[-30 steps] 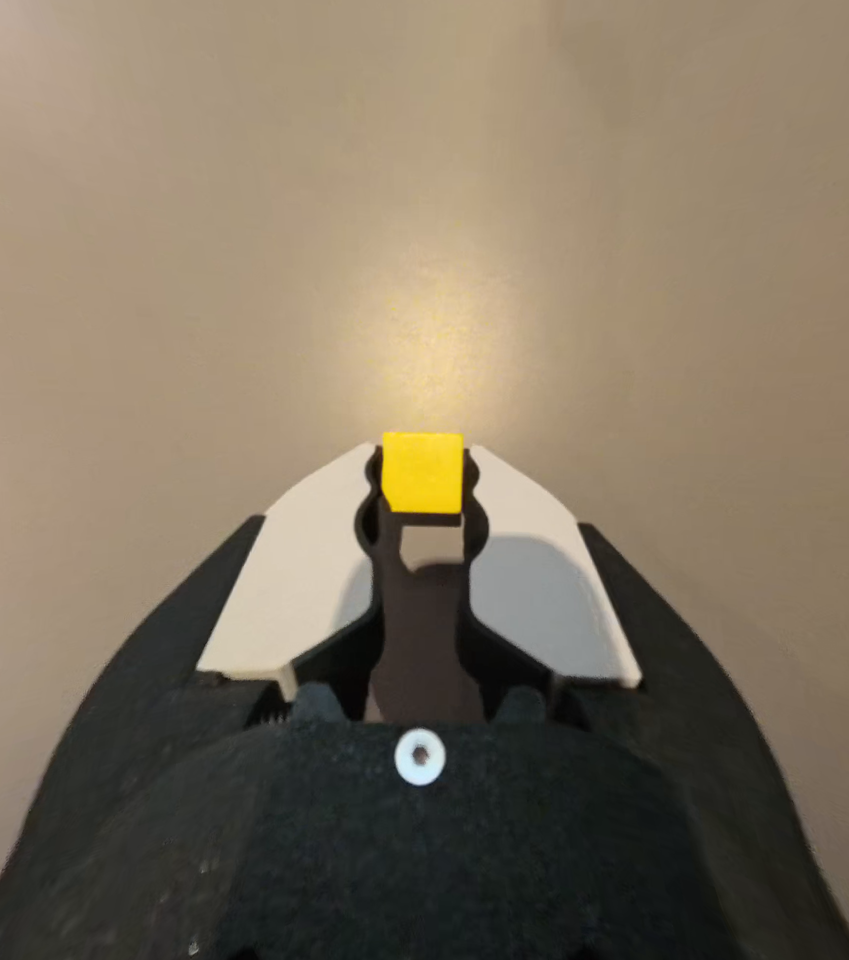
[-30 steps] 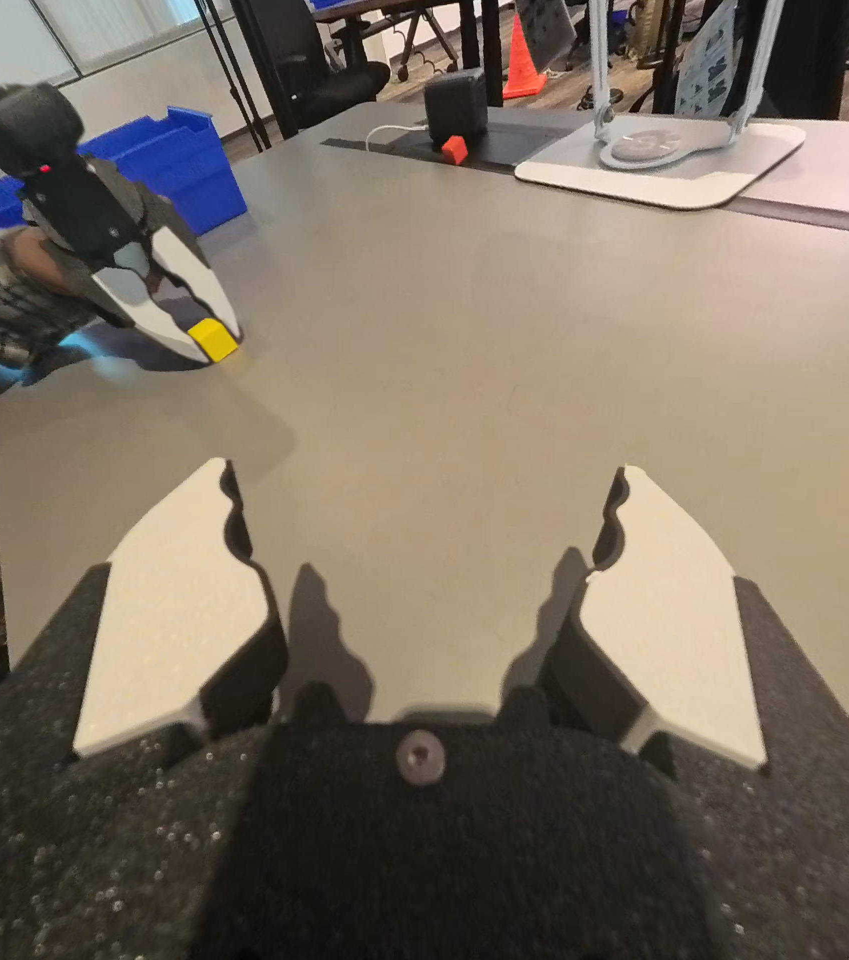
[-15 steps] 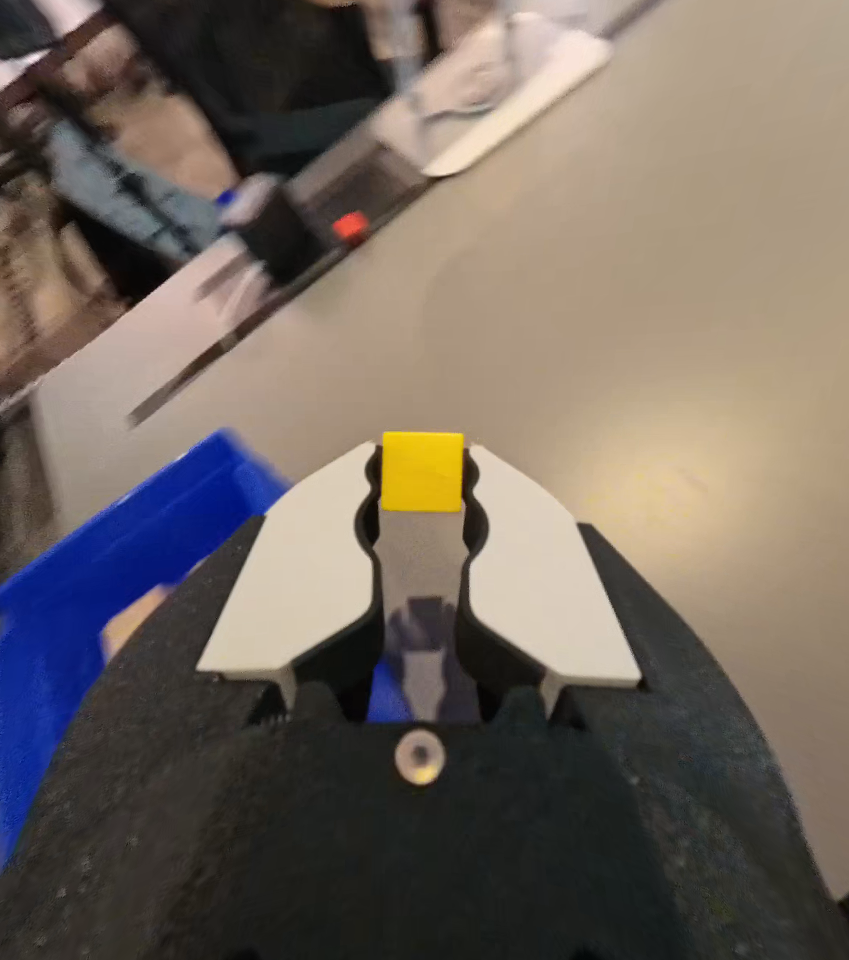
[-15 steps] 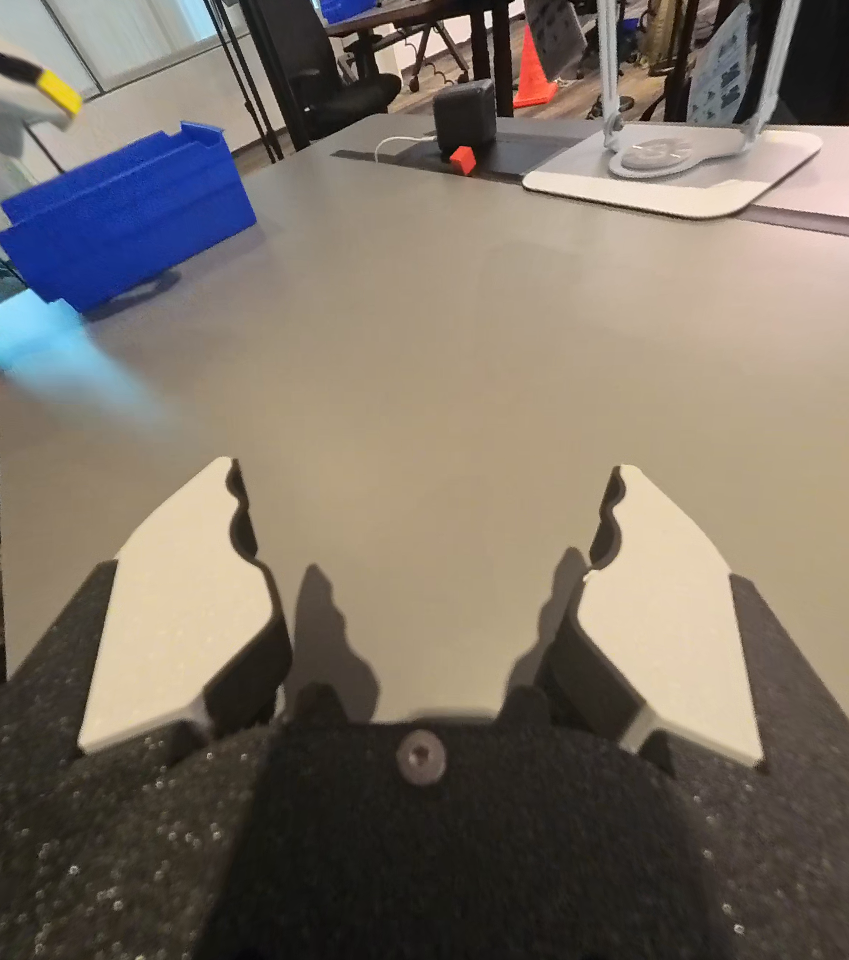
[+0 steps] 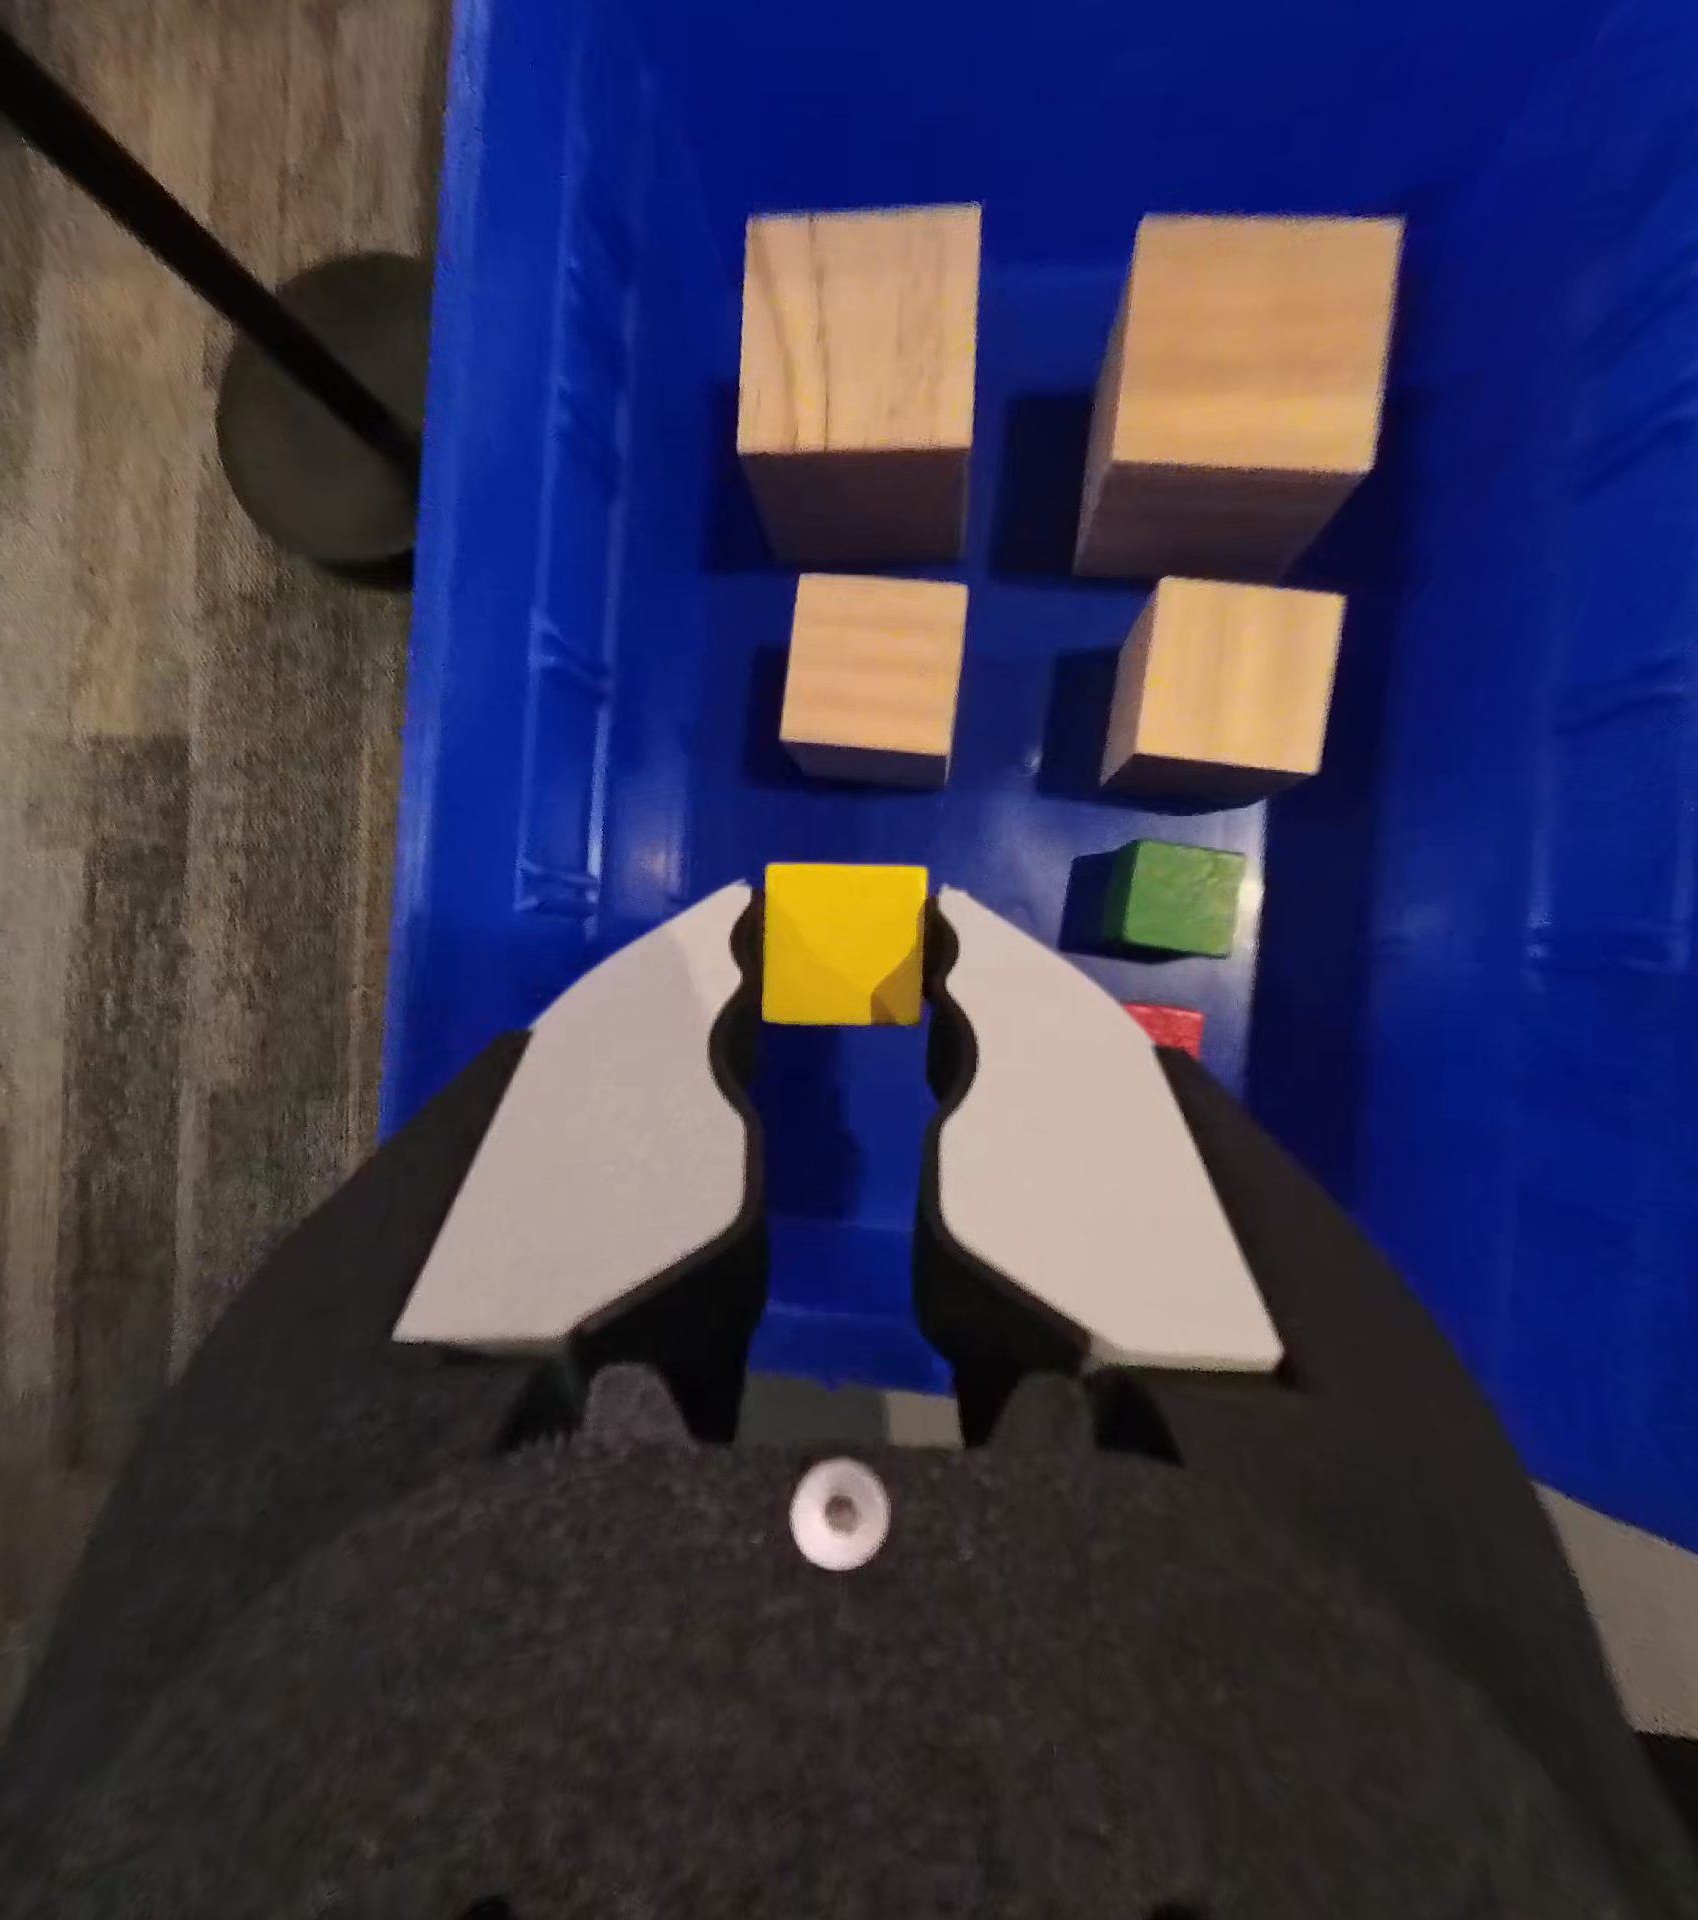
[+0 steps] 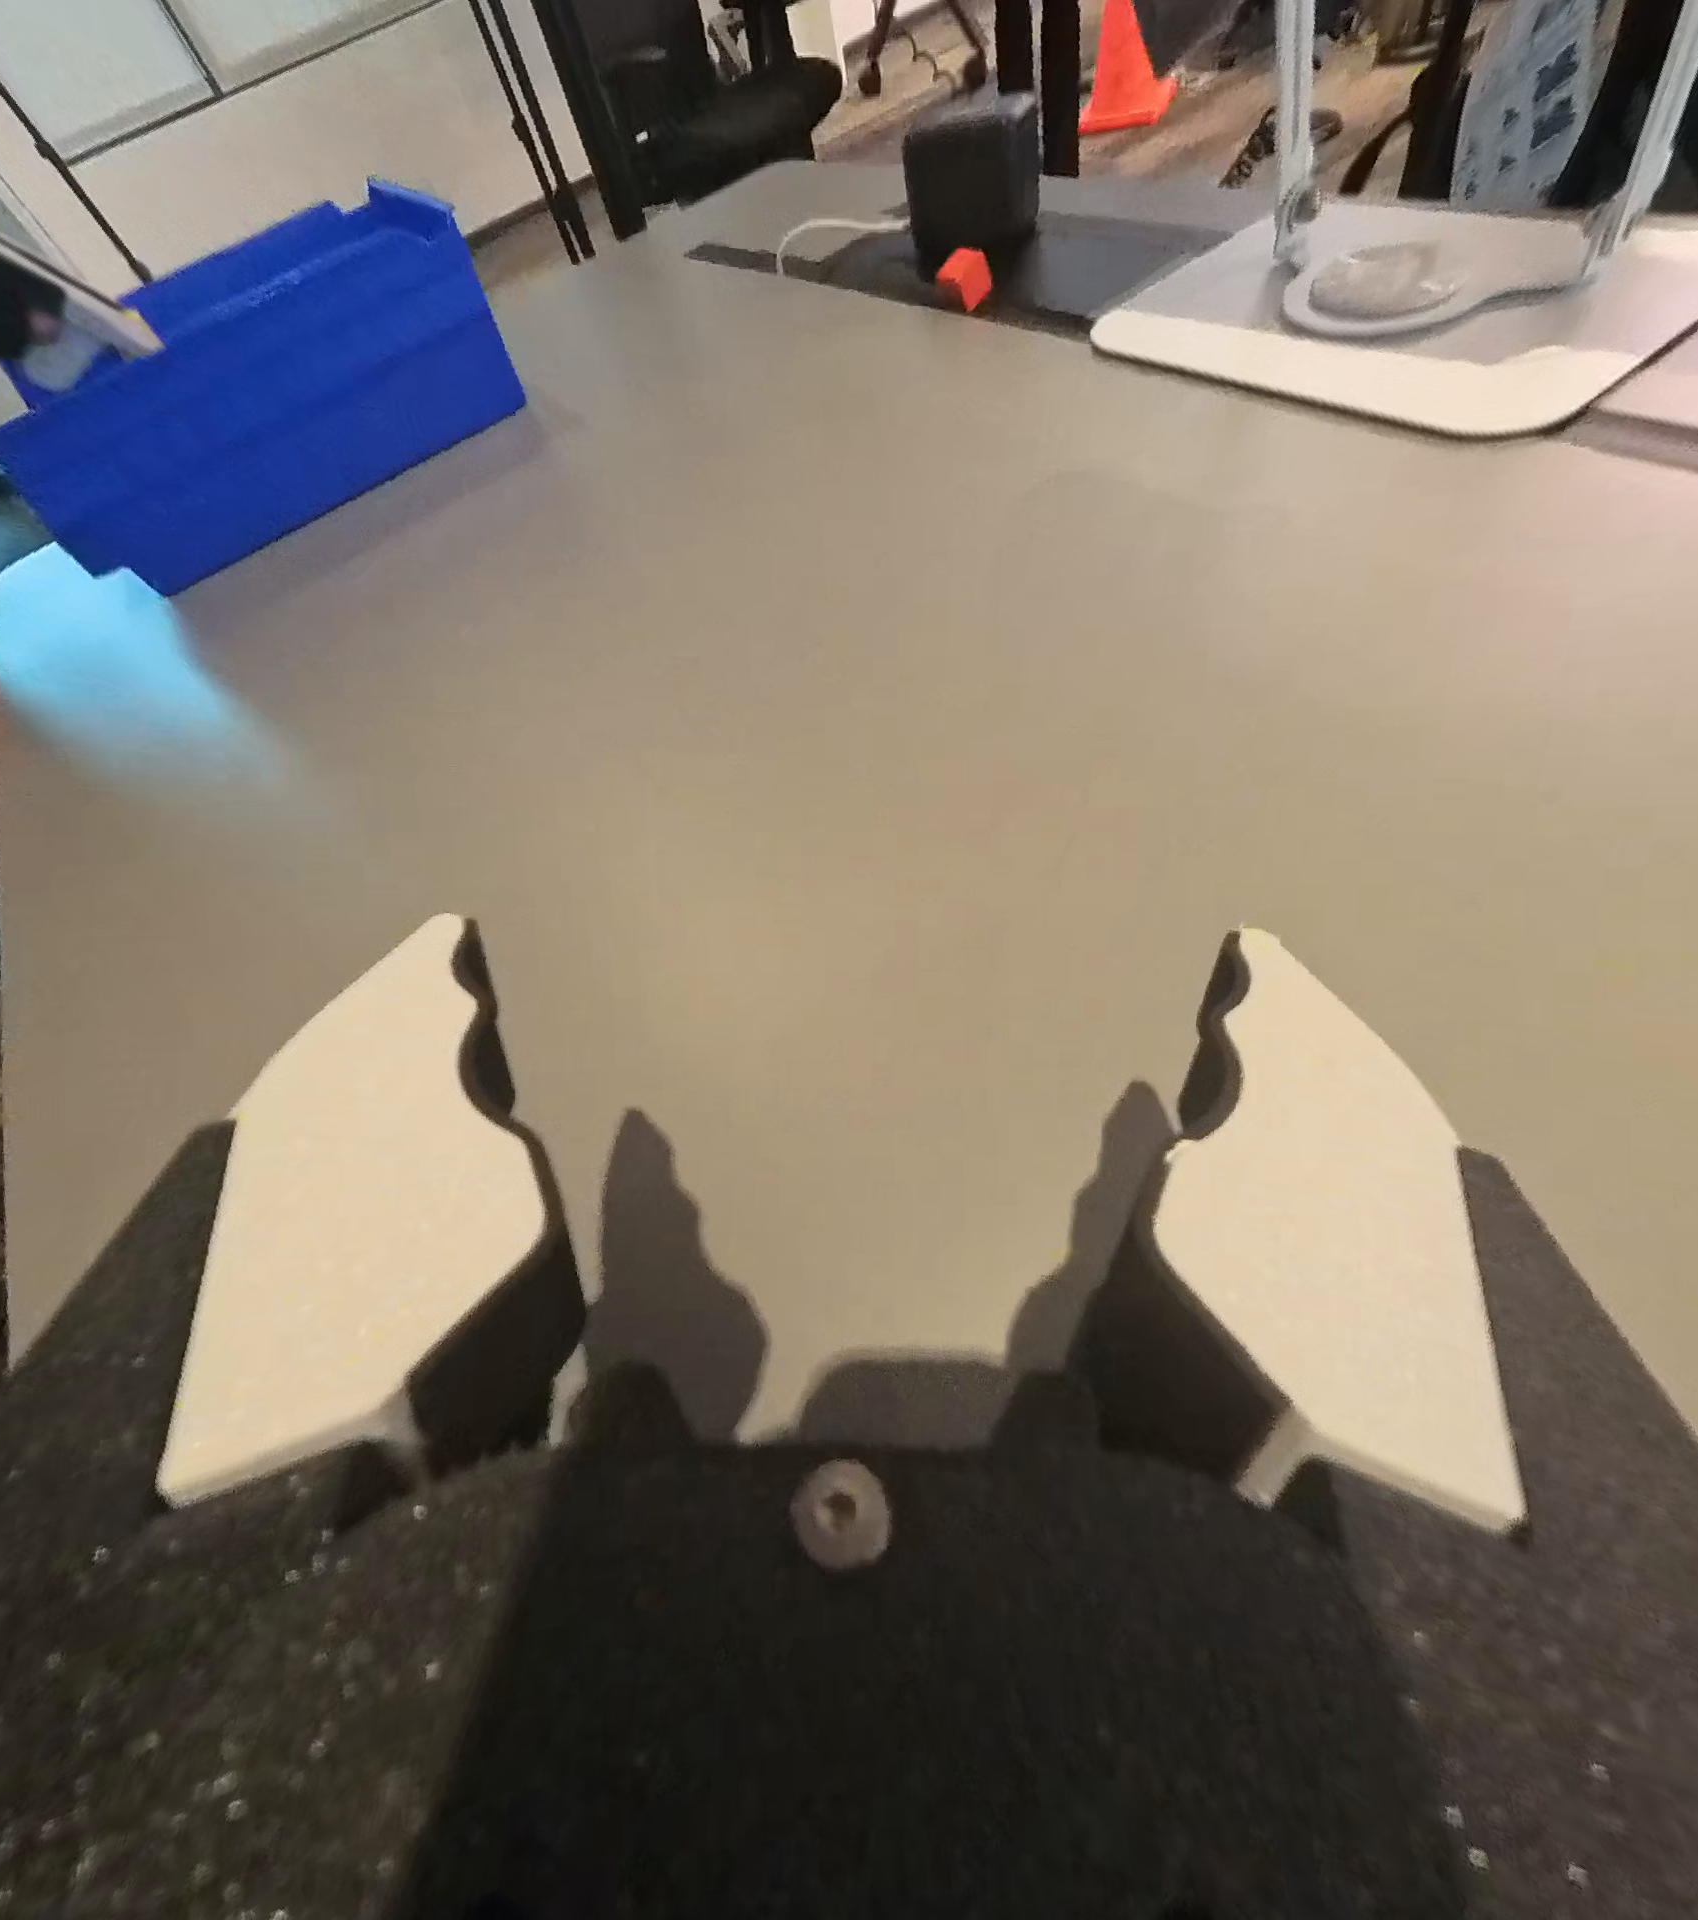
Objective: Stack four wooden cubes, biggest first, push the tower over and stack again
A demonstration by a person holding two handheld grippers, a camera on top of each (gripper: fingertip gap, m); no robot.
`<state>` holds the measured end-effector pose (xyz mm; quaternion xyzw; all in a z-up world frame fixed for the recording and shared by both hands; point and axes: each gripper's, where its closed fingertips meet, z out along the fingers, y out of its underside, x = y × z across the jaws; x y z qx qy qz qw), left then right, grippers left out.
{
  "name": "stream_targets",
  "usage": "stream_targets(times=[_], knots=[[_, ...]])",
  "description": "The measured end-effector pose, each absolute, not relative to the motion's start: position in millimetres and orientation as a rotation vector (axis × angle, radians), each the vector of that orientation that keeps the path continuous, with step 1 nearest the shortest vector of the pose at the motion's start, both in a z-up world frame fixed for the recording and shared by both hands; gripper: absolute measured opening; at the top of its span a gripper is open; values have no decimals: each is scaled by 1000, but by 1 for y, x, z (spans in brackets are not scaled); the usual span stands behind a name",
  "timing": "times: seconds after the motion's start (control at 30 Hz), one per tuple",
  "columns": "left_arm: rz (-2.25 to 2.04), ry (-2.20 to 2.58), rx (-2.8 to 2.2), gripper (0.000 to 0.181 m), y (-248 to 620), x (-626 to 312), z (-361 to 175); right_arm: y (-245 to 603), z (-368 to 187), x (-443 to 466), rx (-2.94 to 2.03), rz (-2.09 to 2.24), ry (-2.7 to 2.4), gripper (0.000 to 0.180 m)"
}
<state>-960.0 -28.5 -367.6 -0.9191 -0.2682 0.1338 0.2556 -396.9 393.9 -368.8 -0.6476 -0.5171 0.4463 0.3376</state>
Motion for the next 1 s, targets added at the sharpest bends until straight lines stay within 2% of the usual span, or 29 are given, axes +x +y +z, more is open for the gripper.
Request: stream_targets(times=[0.03,0.43,0.8,1.0], knots=[[347,-735,-2500,29,-28,-961,-374,395,-365,-398,-1684,1153,-1350,126],[257,-751,-2624,29,-21,-967,-420,388,-355,-418,-1667,1121,-1406,126],[231,-789,-2652,29,-24,-968,-440,393,-352,-408,-1671,1108,-1381,126],[280,-781,-2634,63,-32,-965,-428,391,-350,-410,-1661,1127,-1374,126]])
